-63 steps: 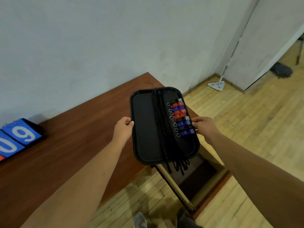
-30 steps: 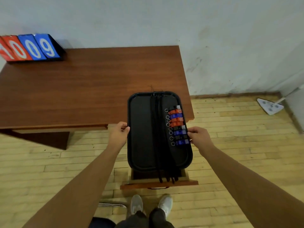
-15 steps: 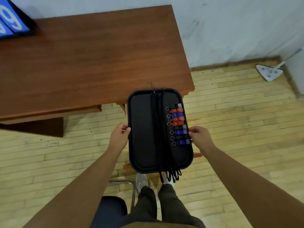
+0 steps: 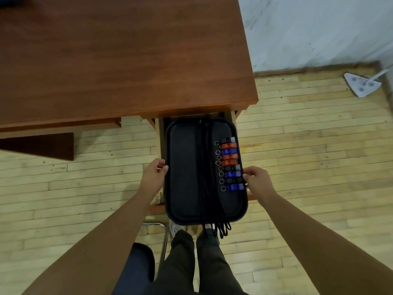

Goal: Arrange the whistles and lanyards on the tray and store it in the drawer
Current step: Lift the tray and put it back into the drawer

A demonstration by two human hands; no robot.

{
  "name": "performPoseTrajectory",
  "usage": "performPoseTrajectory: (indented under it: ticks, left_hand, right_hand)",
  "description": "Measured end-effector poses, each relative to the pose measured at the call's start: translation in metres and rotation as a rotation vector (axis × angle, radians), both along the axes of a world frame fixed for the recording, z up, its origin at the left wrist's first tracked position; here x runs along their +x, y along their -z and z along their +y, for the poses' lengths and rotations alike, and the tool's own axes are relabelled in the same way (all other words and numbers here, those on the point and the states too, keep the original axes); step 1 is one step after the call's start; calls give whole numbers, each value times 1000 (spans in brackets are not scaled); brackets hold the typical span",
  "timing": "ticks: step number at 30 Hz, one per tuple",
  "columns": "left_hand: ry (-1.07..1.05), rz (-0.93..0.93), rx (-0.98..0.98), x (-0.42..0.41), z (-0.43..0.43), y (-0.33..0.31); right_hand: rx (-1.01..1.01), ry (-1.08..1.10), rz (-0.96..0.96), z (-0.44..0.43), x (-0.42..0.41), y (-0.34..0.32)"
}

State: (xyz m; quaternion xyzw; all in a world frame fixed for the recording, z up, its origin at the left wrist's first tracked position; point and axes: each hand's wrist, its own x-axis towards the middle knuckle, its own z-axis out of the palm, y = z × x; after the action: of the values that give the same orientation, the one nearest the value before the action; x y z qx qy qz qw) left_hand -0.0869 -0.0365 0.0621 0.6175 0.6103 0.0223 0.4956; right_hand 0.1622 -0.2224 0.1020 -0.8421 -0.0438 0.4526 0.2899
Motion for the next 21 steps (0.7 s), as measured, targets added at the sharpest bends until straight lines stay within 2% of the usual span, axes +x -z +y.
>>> performPoseTrajectory:
  ticks: [10,21]
  left_hand:
    - [8,31,33,13,12,40]
    - [-93,42,66,23,22,67]
  right_hand:
    - [20,-30,-36,12,9,45]
    - [0,-31,-132,39,14,74]
